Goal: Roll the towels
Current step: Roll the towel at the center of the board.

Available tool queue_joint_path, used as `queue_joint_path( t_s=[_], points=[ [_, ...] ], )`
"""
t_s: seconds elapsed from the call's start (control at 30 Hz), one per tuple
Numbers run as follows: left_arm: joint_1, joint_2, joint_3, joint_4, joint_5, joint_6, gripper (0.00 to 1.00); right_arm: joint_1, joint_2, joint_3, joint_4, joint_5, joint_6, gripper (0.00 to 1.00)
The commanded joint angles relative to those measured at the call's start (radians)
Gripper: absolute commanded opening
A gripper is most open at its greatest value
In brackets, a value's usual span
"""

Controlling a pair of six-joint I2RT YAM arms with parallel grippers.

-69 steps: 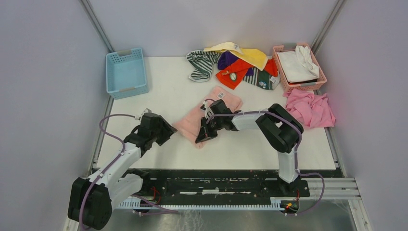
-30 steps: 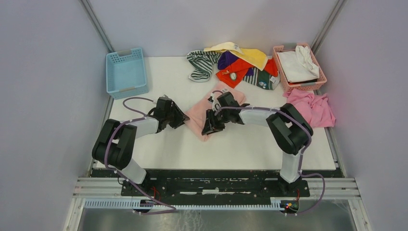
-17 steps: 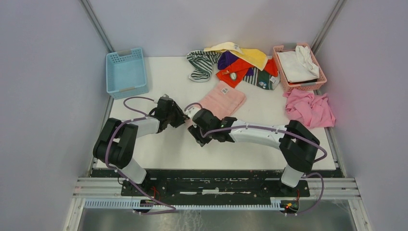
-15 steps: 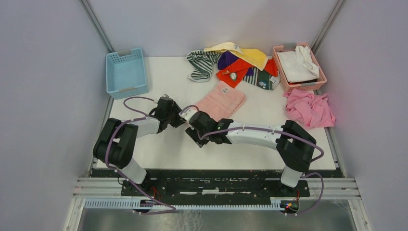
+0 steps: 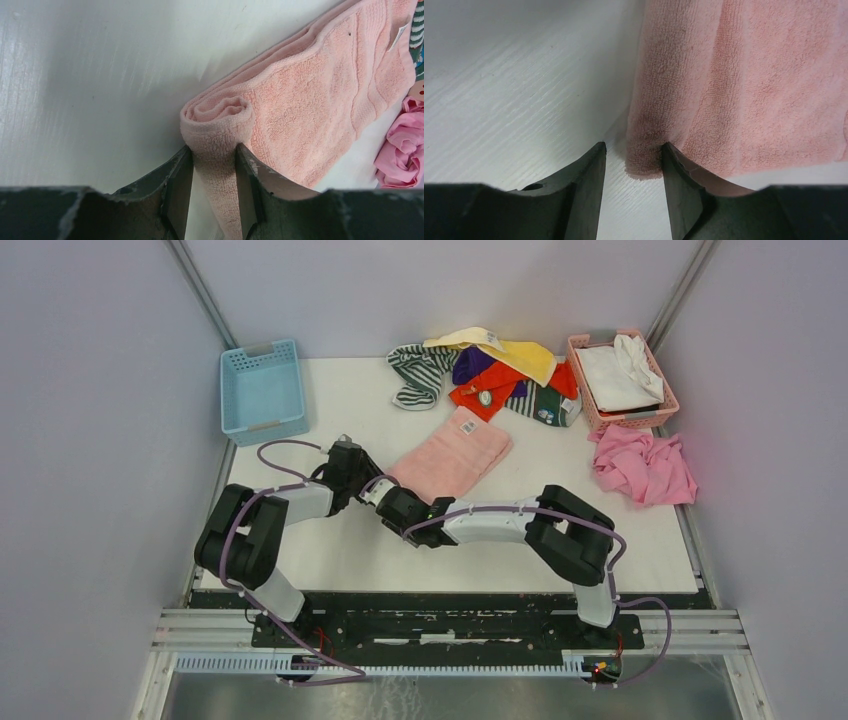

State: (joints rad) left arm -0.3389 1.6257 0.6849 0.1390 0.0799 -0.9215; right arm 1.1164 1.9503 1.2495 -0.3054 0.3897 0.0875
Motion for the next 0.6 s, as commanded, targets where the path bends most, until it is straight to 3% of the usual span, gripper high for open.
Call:
queue_joint_path(
  t_s=[0.0,0.07,0.17,0.3,0.43,0.57],
  points=[
    [-0.006,0.073,-0.042,-0.181,-0.085,0.057,0.45,-0.003,0.061,0.01,-0.009,0.06,-0.004,0.51],
    [-0.008,0.072,-0.042,-0.182,-0.084,0.062,0.44,-0.004,0.079,0.012,-0.018,0.061,0.003,0.44],
    [-0.008,0.058,-0.044,-0.184,-0.08,0.065,0.44,-0.007,0.091,0.021,-0.043,0.052,0.018,0.25],
    [-0.007,-0.007,-0.055,-0.205,-0.076,0.062,0.46,-0.012,0.006,0.02,-0.052,-0.114,0.06,0.01],
    [-0.008,-0.133,-0.073,-0.259,-0.098,0.06,0.52,-0.045,-0.083,0.005,-0.011,-0.376,0.129,0.01],
    [-0.008,-0.311,-0.12,-0.318,-0.127,0.033,0.67,-0.103,-0.138,-0.028,0.081,-0.594,0.245,0.01]
  ],
)
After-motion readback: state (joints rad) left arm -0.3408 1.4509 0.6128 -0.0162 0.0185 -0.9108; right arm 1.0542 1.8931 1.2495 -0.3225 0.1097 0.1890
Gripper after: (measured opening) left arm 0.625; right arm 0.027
